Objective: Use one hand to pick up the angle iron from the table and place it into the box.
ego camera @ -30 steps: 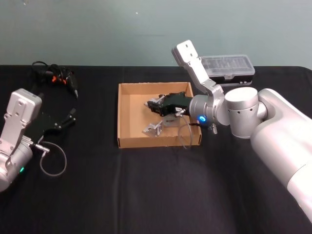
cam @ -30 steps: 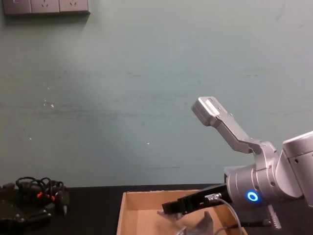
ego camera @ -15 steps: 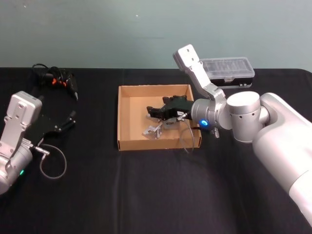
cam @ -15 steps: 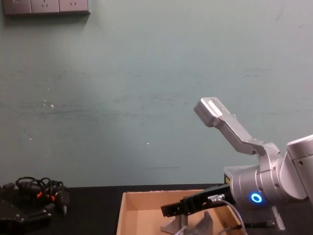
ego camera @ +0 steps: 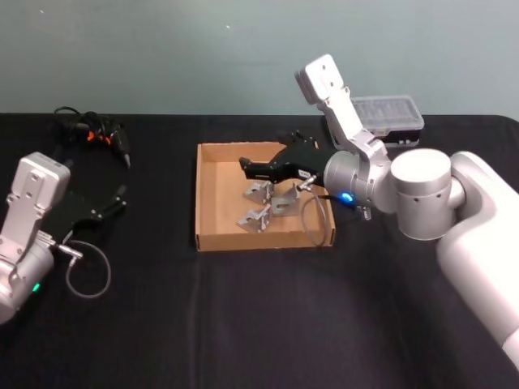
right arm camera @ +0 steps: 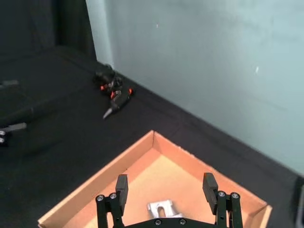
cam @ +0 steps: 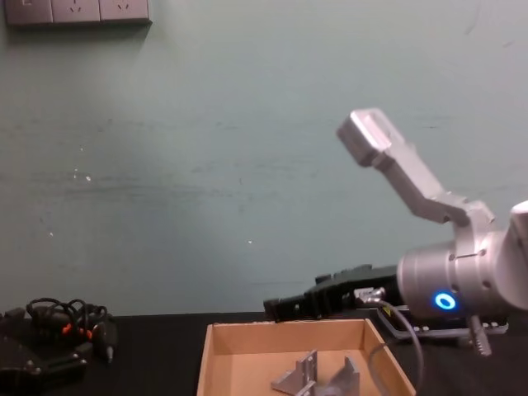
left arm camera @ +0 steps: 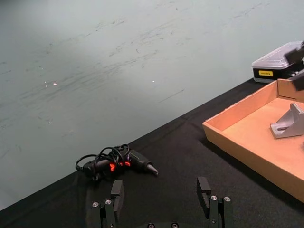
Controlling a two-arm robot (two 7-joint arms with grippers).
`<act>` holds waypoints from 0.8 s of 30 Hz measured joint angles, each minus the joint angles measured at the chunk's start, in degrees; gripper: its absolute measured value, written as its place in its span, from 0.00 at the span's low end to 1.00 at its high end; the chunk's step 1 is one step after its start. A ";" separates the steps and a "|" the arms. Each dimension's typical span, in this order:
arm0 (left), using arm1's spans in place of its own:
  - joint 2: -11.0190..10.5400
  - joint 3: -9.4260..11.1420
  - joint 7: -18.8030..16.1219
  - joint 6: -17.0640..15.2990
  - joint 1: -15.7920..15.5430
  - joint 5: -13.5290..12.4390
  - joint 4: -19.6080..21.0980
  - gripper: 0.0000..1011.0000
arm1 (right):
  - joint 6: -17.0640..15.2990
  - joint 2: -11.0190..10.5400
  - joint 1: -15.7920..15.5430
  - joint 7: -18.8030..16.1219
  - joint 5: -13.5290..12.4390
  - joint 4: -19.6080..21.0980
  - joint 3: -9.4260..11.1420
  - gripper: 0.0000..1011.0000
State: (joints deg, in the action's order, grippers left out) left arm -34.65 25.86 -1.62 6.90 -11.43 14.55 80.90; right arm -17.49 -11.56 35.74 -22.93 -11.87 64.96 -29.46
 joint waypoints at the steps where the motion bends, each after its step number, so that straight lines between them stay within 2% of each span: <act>1: 0.00 0.00 0.00 0.00 0.00 0.00 0.00 1.00 | 0.15 -0.39 -0.62 0.31 0.19 1.30 0.12 0.99; 2: 0.00 0.00 0.00 0.00 0.00 0.00 0.00 1.00 | 0.55 -1.12 -1.95 1.02 0.58 3.83 0.50 0.99; 5: 0.00 0.00 0.00 0.00 0.00 0.00 0.00 1.00 | 1.18 -2.29 -4.29 2.31 1.10 7.63 1.31 0.99; 8: 0.00 0.00 0.00 0.00 0.00 0.00 0.00 1.00 | 3.03 -4.27 -8.75 5.12 2.03 13.55 3.27 0.99; 12: 0.00 0.00 0.00 0.00 0.00 0.00 0.00 1.00 | 5.16 -6.56 -13.49 7.83 3.31 18.55 5.48 0.99; 18: 0.00 0.00 0.00 0.00 0.00 0.00 0.00 1.00 | 8.30 -9.23 -19.79 10.42 4.28 23.28 9.04 0.99; 24: 0.00 0.00 0.00 0.00 0.00 0.00 0.00 1.00 | 11.97 -10.40 -24.57 11.76 4.23 25.10 12.26 0.99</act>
State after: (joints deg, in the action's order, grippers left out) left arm -34.65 25.86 -1.62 6.91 -11.43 14.55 80.90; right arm -5.52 -21.96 11.17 -11.17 -7.64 90.06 -17.20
